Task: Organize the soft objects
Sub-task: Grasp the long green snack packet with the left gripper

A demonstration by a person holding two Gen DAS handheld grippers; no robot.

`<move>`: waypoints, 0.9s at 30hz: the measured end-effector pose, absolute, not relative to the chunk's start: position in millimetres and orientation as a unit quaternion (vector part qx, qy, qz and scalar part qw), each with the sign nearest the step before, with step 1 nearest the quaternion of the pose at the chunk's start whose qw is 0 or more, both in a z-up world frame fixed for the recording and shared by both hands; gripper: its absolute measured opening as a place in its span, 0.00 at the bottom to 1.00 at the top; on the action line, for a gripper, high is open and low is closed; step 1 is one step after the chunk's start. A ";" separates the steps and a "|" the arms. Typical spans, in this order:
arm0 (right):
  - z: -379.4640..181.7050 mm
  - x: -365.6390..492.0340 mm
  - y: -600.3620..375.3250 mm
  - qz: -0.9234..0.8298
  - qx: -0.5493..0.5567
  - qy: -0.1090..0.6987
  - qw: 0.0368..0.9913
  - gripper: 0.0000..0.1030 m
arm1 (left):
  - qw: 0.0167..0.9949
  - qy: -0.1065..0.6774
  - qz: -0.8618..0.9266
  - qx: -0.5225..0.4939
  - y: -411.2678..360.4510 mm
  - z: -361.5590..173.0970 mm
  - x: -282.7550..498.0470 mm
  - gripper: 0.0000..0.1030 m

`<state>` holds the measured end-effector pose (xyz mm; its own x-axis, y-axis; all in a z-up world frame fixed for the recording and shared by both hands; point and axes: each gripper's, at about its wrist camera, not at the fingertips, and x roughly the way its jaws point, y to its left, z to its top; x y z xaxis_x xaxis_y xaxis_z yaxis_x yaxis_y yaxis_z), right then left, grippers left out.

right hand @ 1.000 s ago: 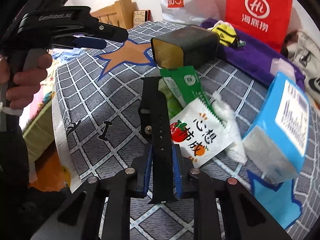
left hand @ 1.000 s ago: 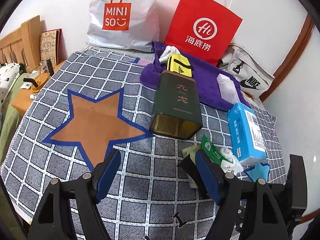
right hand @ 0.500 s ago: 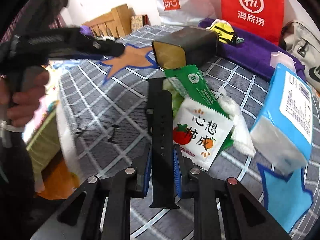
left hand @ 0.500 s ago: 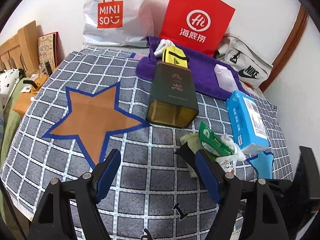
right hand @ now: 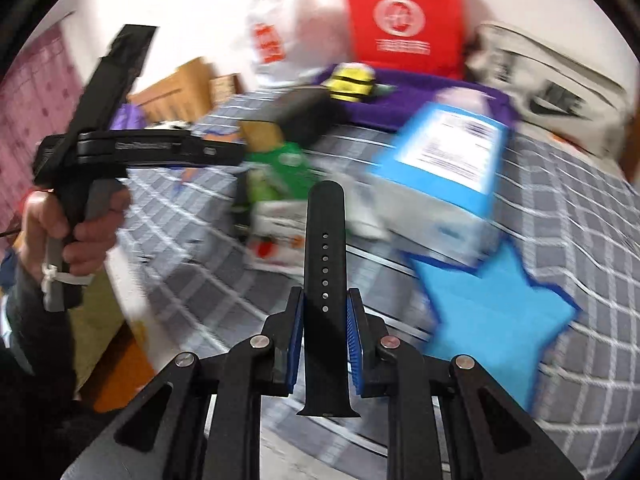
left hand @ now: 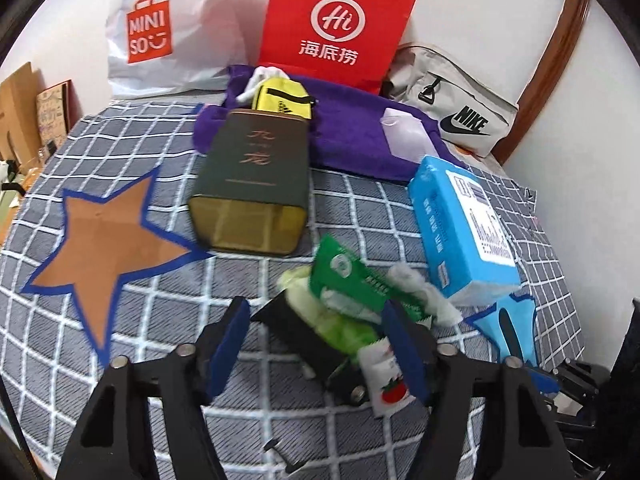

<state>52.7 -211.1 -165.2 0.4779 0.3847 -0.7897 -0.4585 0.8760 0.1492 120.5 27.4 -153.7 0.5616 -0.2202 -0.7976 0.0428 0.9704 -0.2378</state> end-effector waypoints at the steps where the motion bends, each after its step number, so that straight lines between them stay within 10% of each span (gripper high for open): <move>1: -168.2 53.2 -216.8 0.237 -0.037 0.451 0.859 0.20 | 0.877 0.463 -0.077 -0.100 25.3 -156.5 125.1 0.61; 7: -181.0 59.0 -236.8 0.228 -0.009 0.463 0.856 0.20 | 0.871 0.472 -0.079 -0.112 21.1 -168.9 139.9 0.45; 12: -187.5 61.2 -236.5 0.230 -0.005 0.469 0.853 0.20 | 0.865 0.474 -0.097 -0.130 20.8 -174.0 145.5 0.12; 27: -180.1 67.2 -228.8 0.218 -0.024 0.467 0.857 0.20 | 0.878 0.452 -0.035 -0.156 109.1 -124.9 91.7 0.07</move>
<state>67.2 -228.8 -180.1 0.4684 0.3519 -0.8104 -0.3962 0.9035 0.1633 91.7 109.1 -124.9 0.5893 -0.2022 -0.7822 -0.0802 0.9488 -0.3057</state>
